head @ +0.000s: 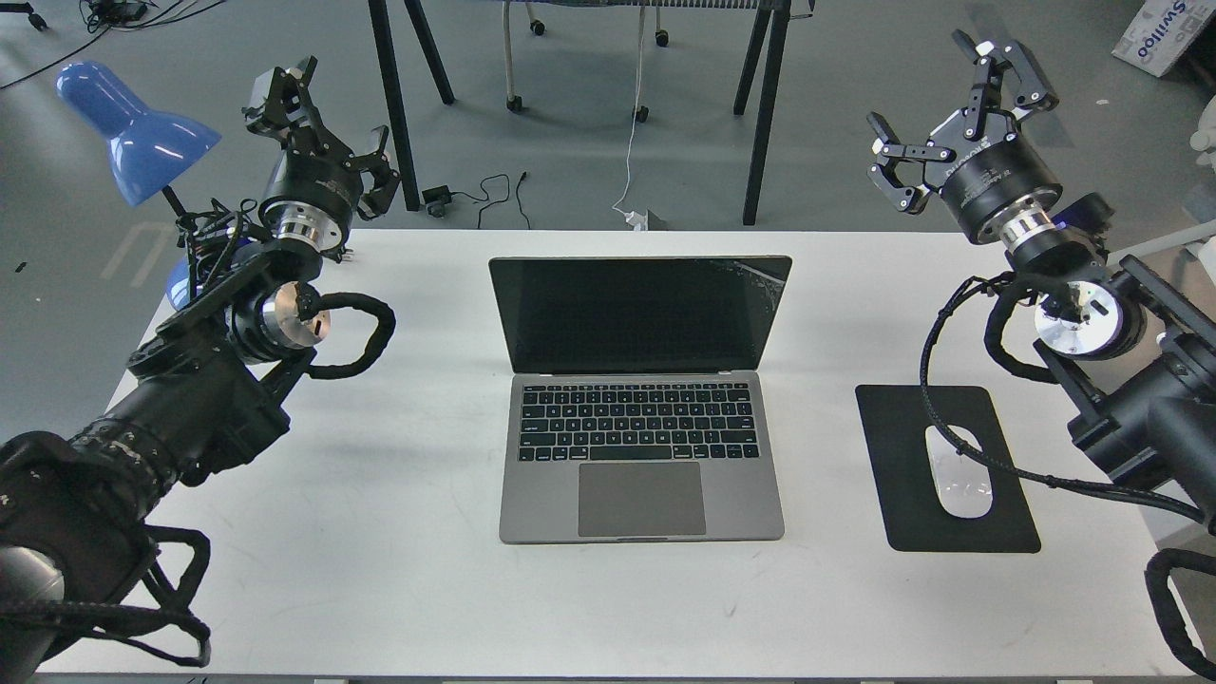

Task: Close notebook with right arm
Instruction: 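Move the right gripper forward over the table toward the laptop screen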

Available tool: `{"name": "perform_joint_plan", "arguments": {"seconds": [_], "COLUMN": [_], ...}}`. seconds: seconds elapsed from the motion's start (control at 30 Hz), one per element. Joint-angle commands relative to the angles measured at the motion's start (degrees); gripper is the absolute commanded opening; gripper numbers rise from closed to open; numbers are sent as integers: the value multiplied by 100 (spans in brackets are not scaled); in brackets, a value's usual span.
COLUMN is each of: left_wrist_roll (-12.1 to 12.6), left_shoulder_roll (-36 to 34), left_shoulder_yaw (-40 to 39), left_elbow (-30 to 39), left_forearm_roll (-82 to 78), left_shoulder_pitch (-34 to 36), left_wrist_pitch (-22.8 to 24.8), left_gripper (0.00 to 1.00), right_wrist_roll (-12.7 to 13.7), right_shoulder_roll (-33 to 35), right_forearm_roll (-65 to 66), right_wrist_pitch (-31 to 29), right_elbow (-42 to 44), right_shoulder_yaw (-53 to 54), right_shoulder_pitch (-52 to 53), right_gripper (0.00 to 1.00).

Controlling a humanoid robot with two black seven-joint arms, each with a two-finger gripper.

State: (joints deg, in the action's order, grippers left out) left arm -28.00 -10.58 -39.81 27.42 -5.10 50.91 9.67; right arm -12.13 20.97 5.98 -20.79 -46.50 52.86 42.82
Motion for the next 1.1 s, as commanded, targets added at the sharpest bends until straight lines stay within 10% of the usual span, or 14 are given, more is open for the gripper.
{"name": "perform_joint_plan", "arguments": {"seconds": [0.0,1.07], "left_wrist_roll": [0,0], "left_shoulder_roll": [21,3], "left_shoulder_yaw": [0,0], "left_elbow": [0,0], "left_forearm_roll": [0,0], "left_shoulder_pitch": [-2,-2], "left_wrist_pitch": [-44,-35], "left_gripper": [100,100], "right_wrist_roll": [0,18], "right_shoulder_roll": [3,-1147], "right_forearm_roll": [9,597], "right_wrist_pitch": [-4,1850], "right_elbow": [0,1151], "right_shoulder_yaw": [-4,-2728], "right_shoulder_pitch": [-1,2002], "right_gripper": [100,100]}}
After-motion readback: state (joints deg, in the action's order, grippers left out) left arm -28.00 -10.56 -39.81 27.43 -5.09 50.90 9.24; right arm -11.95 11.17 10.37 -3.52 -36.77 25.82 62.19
